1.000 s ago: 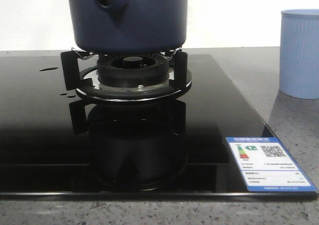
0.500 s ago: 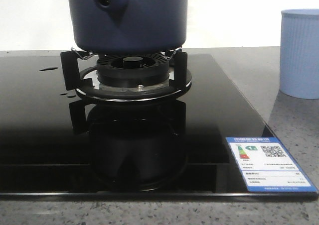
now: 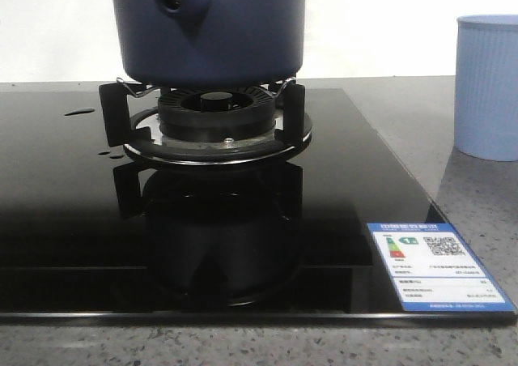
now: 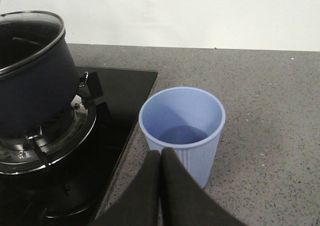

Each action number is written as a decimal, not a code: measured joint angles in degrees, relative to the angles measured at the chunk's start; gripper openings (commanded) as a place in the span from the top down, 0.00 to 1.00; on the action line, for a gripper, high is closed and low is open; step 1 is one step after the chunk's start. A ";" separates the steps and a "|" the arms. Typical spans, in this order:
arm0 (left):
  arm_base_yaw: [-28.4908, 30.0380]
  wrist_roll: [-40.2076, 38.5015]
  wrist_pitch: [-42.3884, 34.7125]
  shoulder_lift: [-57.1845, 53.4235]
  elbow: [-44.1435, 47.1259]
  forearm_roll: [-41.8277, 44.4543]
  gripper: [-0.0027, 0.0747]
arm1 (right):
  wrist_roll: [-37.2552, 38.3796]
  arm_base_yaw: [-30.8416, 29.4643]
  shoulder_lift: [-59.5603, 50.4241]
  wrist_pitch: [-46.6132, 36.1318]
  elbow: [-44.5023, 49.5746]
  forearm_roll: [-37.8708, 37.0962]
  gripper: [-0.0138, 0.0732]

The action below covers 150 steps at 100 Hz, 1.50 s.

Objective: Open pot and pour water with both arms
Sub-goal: 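Lift the glass lid up off the blue saucepan with the left gripper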

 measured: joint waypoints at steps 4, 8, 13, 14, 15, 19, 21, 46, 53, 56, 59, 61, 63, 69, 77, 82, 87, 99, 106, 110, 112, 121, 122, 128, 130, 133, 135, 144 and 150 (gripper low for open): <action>0.00 0.00 0.32 0.00 0.00 0.00 0.30 | 0.00 0.00 0.00 0.00 0.00 -0.04 0.90; 0.00 0.00 0.91 0.00 0.00 0.12 0.30 | 0.00 0.00 0.00 0.00 0.00 -0.04 0.90; 0.00 0.00 1.77 0.00 0.00 0.76 0.29 | 0.00 0.00 0.00 0.00 0.00 -0.04 0.90; 0.00 0.00 2.04 0.00 0.00 0.88 0.28 | 0.00 0.00 0.00 0.00 0.00 -0.04 0.90; 0.00 0.00 2.19 0.00 0.00 1.01 0.27 | 0.00 0.00 0.00 0.00 0.00 -0.04 0.90; 0.00 0.00 2.88 0.00 0.00 1.67 0.24 | 0.00 0.00 0.00 0.00 0.00 -0.04 0.90; 0.00 0.00 3.14 0.00 0.00 1.95 0.22 | 0.00 0.00 0.00 0.00 0.00 -0.04 0.90; 0.00 0.00 3.89 0.00 0.00 2.70 0.13 | 0.00 0.00 0.00 0.00 0.00 -0.04 0.90; 0.00 0.00 3.77 0.00 0.00 2.70 0.14 | 0.00 0.00 0.00 0.00 0.00 -0.04 0.90; 0.00 0.00 3.77 0.09 0.00 2.70 0.14 | 0.00 0.00 0.00 0.00 0.00 -0.04 0.90; 0.00 0.00 3.93 0.20 -0.09 2.70 0.14 | 0.00 0.00 0.00 0.00 0.00 -0.04 0.90; -0.13 0.03 4.09 0.31 -0.09 2.70 0.14 | 0.00 0.00 0.00 0.00 0.00 -0.04 0.90; -0.30 0.03 4.21 0.43 -0.09 2.70 0.14 | 0.00 0.00 0.00 0.00 0.00 -0.04 0.90; -0.91 0.03 4.34 1.21 -0.09 2.70 0.14 | 0.00 0.00 0.00 -0.12 0.00 -0.04 0.90; -2.21 0.51 4.34 2.40 -0.09 2.70 0.14 | 0.00 0.00 0.00 -0.35 0.00 -0.04 0.90; -2.88 1.20 4.20 3.16 -0.09 2.70 0.14 | 0.00 0.00 0.00 -0.37 0.00 -0.04 0.90; -3.33 1.62 4.19 3.54 -0.09 2.70 0.14 | 0.00 0.00 0.00 -0.48 0.00 -0.04 0.90; -3.68 2.12 4.19 4.91 -0.98 2.70 0.14 | 0.00 0.00 0.00 -0.48 0.00 -0.04 0.90; -3.71 2.23 4.11 5.63 -1.98 2.70 0.14 | 0.00 0.00 0.00 -0.48 0.00 -0.04 0.90; -3.71 2.34 3.95 6.00 -2.59 2.59 0.14 | 0.00 0.00 0.00 -0.48 0.00 -0.04 0.90; -3.80 2.35 3.95 6.11 -2.92 2.59 0.14 | 0.00 0.00 0.00 -0.48 0.00 -0.04 0.90; -3.80 2.35 3.81 6.66 -4.15 2.36 0.14 | 0.00 0.00 0.00 -0.48 0.00 -0.04 0.90; -3.80 2.35 3.81 6.79 -4.24 2.37 0.14 | 0.00 0.00 0.00 -0.48 0.00 -0.04 0.90; -3.80 2.42 3.81 7.15 -4.77 2.15 0.15 | 0.00 0.00 0.00 -0.48 0.00 -0.04 0.90; -3.80 2.42 3.81 7.26 -4.75 2.15 0.16 | 0.00 0.00 0.00 -0.48 0.00 -0.04 0.90; -3.80 2.42 3.81 7.56 -4.80 2.15 0.17 | 0.00 0.00 0.00 -0.48 0.00 -0.04 0.90; -3.80 2.42 3.81 7.68 -4.88 2.15 0.18 | 0.00 0.00 0.00 -0.48 0.00 -0.04 0.90; -3.80 2.42 3.91 8.61 -4.88 2.15 0.27 | 0.00 0.00 0.00 -0.48 0.00 -0.04 0.90; -3.80 2.42 4.47 8.82 -4.92 1.74 0.34 | 0.00 0.00 0.00 -0.48 0.00 -0.04 0.90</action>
